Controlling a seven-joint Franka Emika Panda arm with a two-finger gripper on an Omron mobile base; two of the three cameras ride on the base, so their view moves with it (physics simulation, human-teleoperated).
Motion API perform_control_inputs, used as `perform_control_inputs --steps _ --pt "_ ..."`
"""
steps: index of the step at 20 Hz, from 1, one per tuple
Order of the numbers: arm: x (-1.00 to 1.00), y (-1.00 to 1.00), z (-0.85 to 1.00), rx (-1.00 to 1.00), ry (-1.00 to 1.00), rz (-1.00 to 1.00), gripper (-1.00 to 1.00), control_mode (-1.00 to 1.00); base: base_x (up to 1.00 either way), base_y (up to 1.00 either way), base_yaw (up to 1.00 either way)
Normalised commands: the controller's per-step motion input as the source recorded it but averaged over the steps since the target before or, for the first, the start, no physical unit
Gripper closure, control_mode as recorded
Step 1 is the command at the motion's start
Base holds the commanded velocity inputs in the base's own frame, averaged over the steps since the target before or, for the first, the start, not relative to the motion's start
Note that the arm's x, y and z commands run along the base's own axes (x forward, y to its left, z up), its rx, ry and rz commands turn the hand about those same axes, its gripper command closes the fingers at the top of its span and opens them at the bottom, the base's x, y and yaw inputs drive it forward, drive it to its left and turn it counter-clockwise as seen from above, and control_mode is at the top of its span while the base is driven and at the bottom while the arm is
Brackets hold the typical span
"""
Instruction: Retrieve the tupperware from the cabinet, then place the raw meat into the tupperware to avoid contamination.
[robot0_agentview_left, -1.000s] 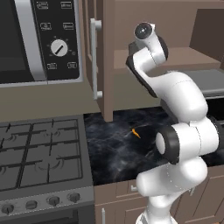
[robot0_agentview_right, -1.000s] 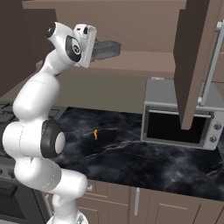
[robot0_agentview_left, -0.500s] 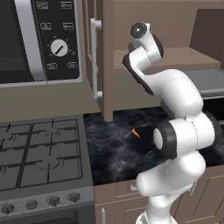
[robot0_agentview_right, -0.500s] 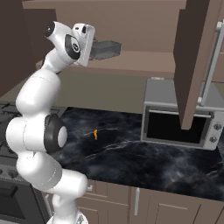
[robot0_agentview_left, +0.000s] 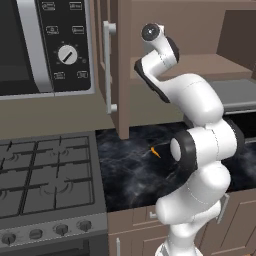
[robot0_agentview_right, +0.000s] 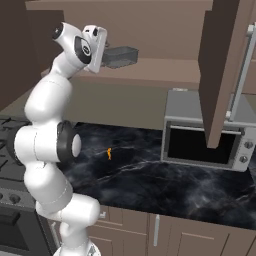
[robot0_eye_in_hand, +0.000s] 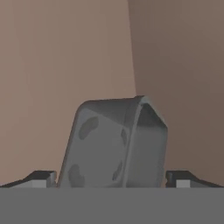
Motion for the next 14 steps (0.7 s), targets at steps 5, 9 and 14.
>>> perform_control_inputs --steps 5,9,14 --pt "0.22 0.05 -0.07 -0.01 0.06 -0.01 -1.00 -1.00 0.00 0.00 0.00" --pt "0.05 0.00 -0.12 -0.02 0.07 -0.03 -1.00 -1.00 0.00 0.00 0.00" --pt "0.00 -0.09 -0.15 -0.01 0.05 -0.04 -1.00 -1.00 0.00 0.00 0.00"
